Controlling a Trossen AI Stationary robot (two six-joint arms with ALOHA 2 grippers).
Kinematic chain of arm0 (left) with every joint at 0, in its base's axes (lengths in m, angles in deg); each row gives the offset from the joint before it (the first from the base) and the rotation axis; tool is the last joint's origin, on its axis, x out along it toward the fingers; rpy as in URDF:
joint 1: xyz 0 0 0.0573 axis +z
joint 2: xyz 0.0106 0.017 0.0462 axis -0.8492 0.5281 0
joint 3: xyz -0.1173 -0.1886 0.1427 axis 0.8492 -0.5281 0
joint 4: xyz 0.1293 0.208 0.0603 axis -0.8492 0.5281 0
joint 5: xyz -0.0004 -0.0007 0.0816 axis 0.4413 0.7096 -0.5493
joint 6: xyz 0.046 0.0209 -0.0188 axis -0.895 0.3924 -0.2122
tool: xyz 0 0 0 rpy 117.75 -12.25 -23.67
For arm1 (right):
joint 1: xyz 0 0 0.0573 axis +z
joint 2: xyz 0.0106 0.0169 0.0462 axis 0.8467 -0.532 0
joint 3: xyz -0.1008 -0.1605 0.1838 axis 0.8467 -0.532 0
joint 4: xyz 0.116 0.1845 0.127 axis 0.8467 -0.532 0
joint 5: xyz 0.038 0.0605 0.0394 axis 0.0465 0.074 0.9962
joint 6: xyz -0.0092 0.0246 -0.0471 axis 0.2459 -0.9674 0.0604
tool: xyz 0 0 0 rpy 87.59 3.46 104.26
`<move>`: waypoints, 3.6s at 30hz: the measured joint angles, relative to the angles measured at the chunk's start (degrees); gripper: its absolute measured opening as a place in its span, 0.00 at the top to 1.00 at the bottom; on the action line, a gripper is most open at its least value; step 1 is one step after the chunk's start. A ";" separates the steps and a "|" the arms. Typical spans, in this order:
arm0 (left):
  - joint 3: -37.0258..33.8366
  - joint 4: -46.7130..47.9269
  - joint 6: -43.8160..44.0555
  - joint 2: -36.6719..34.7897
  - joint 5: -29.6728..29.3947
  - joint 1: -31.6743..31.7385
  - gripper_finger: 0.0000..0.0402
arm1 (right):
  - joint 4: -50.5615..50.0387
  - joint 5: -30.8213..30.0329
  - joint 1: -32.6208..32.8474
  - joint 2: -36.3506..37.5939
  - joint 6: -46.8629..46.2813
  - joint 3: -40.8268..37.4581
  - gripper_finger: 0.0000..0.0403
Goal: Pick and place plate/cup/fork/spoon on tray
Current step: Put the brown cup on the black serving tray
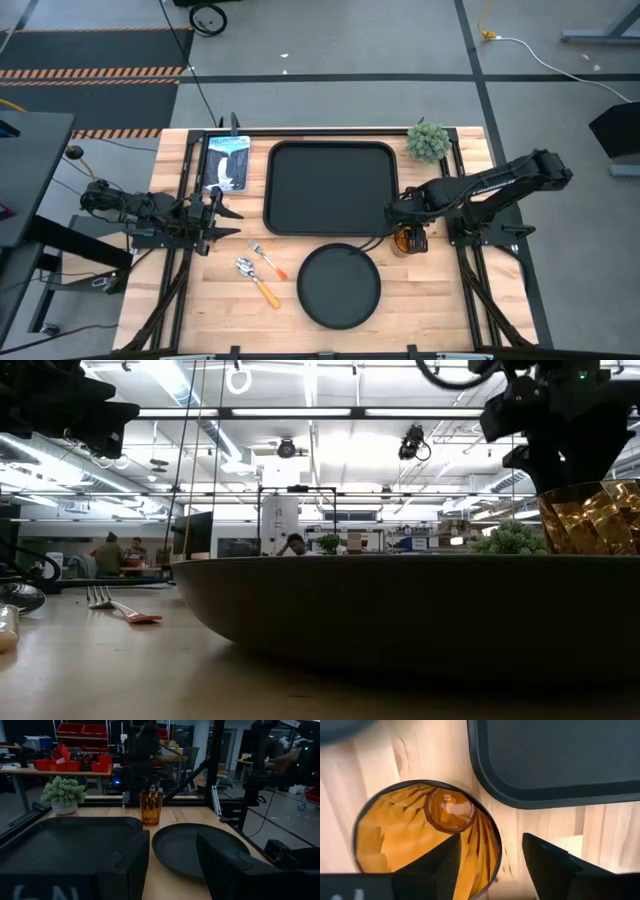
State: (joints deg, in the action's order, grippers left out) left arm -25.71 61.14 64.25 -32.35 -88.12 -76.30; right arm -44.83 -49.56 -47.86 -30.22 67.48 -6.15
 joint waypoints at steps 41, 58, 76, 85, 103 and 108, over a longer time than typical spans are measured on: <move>0.00 -0.01 -0.02 0.00 -0.01 0.00 0.57 | -14.96 3.85 -18.13 5.19 11.06 1.58 0.97; 0.00 -0.01 0.00 0.00 0.00 -0.01 0.57 | -8.64 1.60 -44.99 -13.55 30.24 26.57 0.97; 0.00 -0.01 0.02 0.00 -0.01 0.00 0.57 | -8.00 4.98 -58.13 -38.03 37.94 44.06 0.97; 0.00 -0.01 0.00 0.00 0.00 -0.02 0.57 | -7.93 4.64 -60.63 -37.89 37.03 44.11 0.93; 0.00 -0.01 0.00 0.00 0.01 -0.02 0.57 | -7.27 5.39 -60.39 -38.06 34.65 44.09 0.80; 0.00 -0.01 0.02 0.00 -0.01 0.00 0.57 | -7.15 5.86 -60.39 -38.06 34.65 44.09 0.77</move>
State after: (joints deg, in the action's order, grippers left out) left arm -25.71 61.13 64.27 -32.35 -88.13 -76.30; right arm -51.99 -43.70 -108.25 -68.28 102.13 37.94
